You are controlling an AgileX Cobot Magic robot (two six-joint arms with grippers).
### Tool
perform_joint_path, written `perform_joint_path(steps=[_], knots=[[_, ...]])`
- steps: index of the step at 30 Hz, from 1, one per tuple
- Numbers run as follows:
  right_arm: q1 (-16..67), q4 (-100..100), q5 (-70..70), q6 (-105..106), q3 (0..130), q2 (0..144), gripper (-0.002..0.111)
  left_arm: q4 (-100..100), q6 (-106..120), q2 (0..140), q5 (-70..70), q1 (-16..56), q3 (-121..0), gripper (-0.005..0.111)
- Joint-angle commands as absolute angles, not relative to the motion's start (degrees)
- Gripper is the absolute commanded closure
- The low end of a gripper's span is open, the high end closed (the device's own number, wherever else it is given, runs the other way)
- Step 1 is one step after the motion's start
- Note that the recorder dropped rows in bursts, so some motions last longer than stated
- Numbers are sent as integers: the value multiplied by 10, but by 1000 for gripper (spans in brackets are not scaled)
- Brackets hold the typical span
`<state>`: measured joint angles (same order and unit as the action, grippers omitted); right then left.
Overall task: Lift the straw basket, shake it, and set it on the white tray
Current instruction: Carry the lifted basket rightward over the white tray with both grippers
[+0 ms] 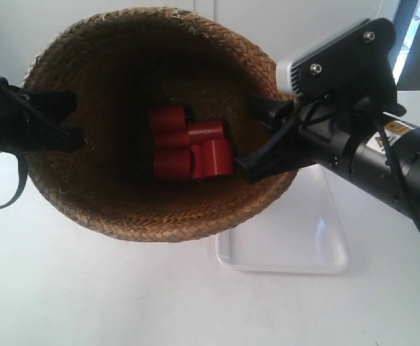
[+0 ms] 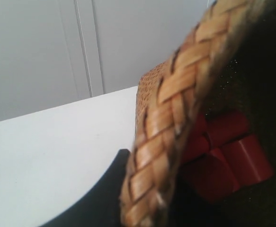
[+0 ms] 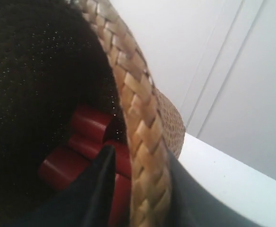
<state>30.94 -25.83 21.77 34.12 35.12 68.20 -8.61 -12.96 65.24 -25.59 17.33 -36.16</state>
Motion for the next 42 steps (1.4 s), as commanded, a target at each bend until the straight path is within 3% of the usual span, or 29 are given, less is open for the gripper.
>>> perform_joint_path(steps=[1,20,22,26,29,31,32,34,37,42], knots=[[309,-264,286,342,340,696,108,-82,-152,647,-328,168,-361,107],[309,-287,304,299,341,704,108,-77,-160,647,-296,167,-361,107],[311,-287,245,297,347,682,108,-87,-166,628,-263,172,-361,107],[374,-286,94,269,339,544,108,-204,-192,515,-164,258,-336,107],[449,-287,198,287,311,444,108,-179,-137,418,-177,337,-313,107],[430,-391,445,353,283,546,108,175,177,514,-277,294,-313,107],[391,-453,500,387,325,688,108,357,312,631,-350,263,-348,107],[365,-465,364,415,380,775,108,368,379,700,-211,259,-391,107],[371,-464,355,399,385,776,108,355,349,679,-255,303,-379,107],[371,-463,345,424,385,760,108,351,348,666,-257,311,-379,107]])
